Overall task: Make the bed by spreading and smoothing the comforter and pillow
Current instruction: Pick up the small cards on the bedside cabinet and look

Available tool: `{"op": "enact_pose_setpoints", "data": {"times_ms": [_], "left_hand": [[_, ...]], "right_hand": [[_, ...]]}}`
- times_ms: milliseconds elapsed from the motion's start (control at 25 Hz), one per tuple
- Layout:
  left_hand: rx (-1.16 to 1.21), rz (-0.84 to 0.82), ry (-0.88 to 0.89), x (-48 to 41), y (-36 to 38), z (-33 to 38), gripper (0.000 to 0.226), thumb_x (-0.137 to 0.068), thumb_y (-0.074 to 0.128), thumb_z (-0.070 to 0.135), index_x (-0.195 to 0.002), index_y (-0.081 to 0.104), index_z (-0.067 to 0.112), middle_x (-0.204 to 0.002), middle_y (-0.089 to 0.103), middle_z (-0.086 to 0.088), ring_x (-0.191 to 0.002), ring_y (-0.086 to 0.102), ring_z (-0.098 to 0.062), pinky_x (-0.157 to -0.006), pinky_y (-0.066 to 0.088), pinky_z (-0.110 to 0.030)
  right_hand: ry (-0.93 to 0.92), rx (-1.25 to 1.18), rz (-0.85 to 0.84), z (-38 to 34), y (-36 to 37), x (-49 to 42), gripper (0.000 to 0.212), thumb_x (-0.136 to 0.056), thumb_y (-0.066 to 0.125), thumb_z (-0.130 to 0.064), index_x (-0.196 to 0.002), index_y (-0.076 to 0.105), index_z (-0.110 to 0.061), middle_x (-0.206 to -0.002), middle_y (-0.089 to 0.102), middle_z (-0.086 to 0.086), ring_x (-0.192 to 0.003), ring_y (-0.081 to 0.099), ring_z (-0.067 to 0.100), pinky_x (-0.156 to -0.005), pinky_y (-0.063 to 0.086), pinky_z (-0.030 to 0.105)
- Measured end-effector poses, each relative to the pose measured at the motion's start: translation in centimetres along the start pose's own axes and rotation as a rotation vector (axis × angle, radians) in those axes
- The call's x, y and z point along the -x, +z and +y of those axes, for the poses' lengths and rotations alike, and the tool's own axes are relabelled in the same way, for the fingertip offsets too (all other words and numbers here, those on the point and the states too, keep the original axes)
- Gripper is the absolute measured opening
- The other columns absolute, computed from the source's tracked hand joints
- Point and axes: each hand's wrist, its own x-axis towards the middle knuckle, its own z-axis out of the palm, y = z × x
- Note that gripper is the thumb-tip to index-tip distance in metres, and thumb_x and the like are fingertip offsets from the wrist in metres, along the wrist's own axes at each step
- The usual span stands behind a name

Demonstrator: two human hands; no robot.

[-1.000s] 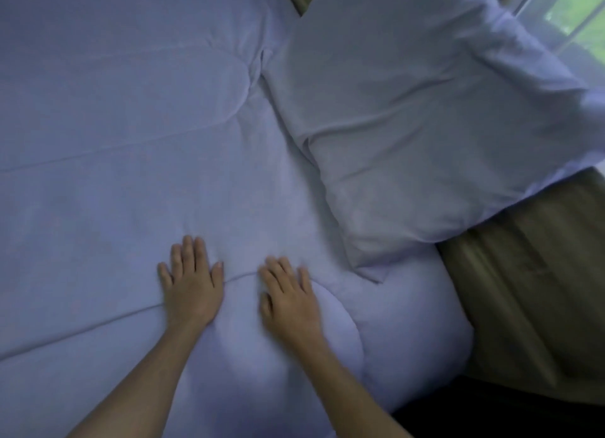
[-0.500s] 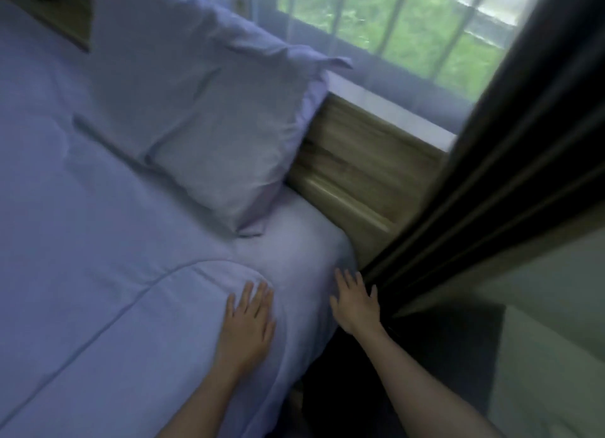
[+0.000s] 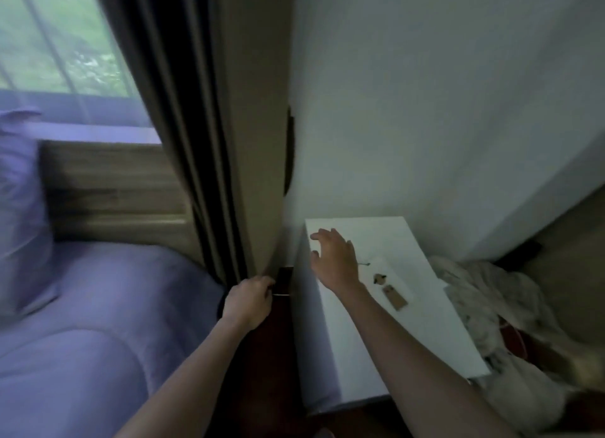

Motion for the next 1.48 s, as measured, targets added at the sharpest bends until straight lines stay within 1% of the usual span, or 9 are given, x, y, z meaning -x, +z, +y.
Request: {"op": "enact_pose_setpoints", "data": {"times_ms": [280, 480, 720, 880, 1040, 1160, 1280, 1360, 1480], "left_hand": [[0.233, -0.336, 0.045, -4.5, 9.8, 12.0, 0.039, -0.097, 0.042, 0.018, -0.134, 0.053, 0.019, -0.14, 0.053, -0.003, -0.126, 0.051, -0.02, -0.106, 0.041, -0.03], [0.462, -0.425, -0.21, -6.9, 16.7, 17.9, 0.047, -0.097, 0.047, 0.017, -0.143, 0.039, 0.014, -0.148, 0.043, -0.005, -0.132, 0.045, -0.021, -0.11, 0.036, -0.029], [0.375, -0.43, -0.404, -9.5, 22.3, 21.6, 0.071, -0.094, 0.049, 0.036, -0.151, 0.013, 0.014, -0.156, 0.028, -0.009, -0.143, 0.027, -0.03, -0.115, 0.028, -0.048], [0.62, -0.291, -0.624, -11.0, 23.0, 24.1, 0.07, -0.092, 0.054, 0.03, -0.15, 0.017, 0.015, -0.137, 0.051, -0.013, -0.122, 0.052, -0.032, -0.102, 0.045, -0.043], [0.977, -0.129, -0.927, -12.8, 22.5, 24.8, 0.059, -0.092, 0.057, 0.03, -0.142, 0.032, 0.01, -0.124, 0.054, -0.003, -0.104, 0.051, -0.023, -0.086, 0.041, -0.031], [1.04, -0.049, -0.901, -14.2, 21.7, 24.7, 0.042, -0.095, 0.053, 0.024, -0.131, 0.044, 0.004, -0.129, 0.056, -0.012, -0.103, 0.054, -0.025, -0.084, 0.046, -0.034], [1.252, 0.028, -0.828, -16.1, 17.0, 25.4, 0.022, -0.1, 0.042, 0.024, -0.12, 0.041, 0.016, -0.112, 0.055, -0.006, -0.094, 0.055, -0.023, -0.07, 0.053, -0.037], [1.327, 0.06, -0.718, -17.8, 12.1, 26.0, 0.022, -0.102, 0.036, 0.03, -0.121, 0.04, 0.021, -0.108, 0.052, -0.002, -0.095, 0.054, -0.022, -0.06, 0.05, -0.031], [1.346, 0.142, -0.505, -20.0, 3.8, 27.0, 0.03, -0.102, 0.035, 0.031, -0.128, 0.041, 0.018, -0.112, 0.054, -0.004, -0.088, 0.056, -0.018, -0.063, 0.051, -0.03]], "right_hand": [[0.439, -0.134, -0.122, 19.2, -1.6, 1.2, 0.039, -0.091, 0.051, -0.023, -0.13, 0.052, -0.02, -0.136, 0.052, 0.005, -0.126, 0.048, 0.024, -0.106, 0.038, 0.04], [0.553, -0.317, -0.314, 28.8, 1.0, 0.3, 0.048, -0.087, 0.056, -0.033, -0.13, 0.05, -0.013, -0.139, 0.047, 0.011, -0.126, 0.048, 0.03, -0.102, 0.041, 0.038], [0.558, -0.345, -0.467, 34.1, 3.6, -1.9, 0.061, -0.094, 0.047, -0.023, -0.148, 0.024, -0.008, -0.151, 0.037, 0.013, -0.137, 0.037, 0.031, -0.108, 0.032, 0.036], [0.551, -0.356, -0.396, 34.5, 4.8, -2.1, 0.047, -0.09, 0.05, -0.027, -0.132, 0.044, -0.006, -0.13, 0.056, 0.016, -0.119, 0.053, 0.033, -0.093, 0.04, 0.034], [0.655, -0.453, -0.292, 34.8, 4.7, -2.8, 0.045, -0.083, 0.054, -0.016, -0.127, 0.055, -0.003, -0.121, 0.062, 0.015, -0.112, 0.057, 0.033, -0.09, 0.044, 0.034], [0.625, -0.61, -0.235, 33.6, 3.3, -3.3, 0.038, -0.081, 0.056, -0.005, -0.118, 0.063, -0.008, -0.108, 0.069, 0.011, -0.102, 0.064, 0.029, -0.086, 0.051, 0.035], [0.562, -0.774, -0.154, 31.5, -0.6, -5.3, 0.03, -0.081, 0.064, -0.005, -0.108, 0.066, -0.018, -0.097, 0.07, 0.004, -0.094, 0.067, 0.026, -0.085, 0.055, 0.039], [0.476, -0.789, -0.097, 29.6, -4.6, -7.5, 0.029, -0.08, 0.07, -0.007, -0.103, 0.063, -0.022, -0.09, 0.066, -0.002, -0.087, 0.065, 0.021, -0.076, 0.053, 0.03], [0.274, -0.751, 0.012, 25.2, -11.8, -10.7, 0.032, -0.079, 0.073, -0.007, -0.105, 0.062, -0.022, -0.089, 0.063, -0.005, -0.084, 0.062, 0.017, -0.07, 0.049, 0.02]]}}
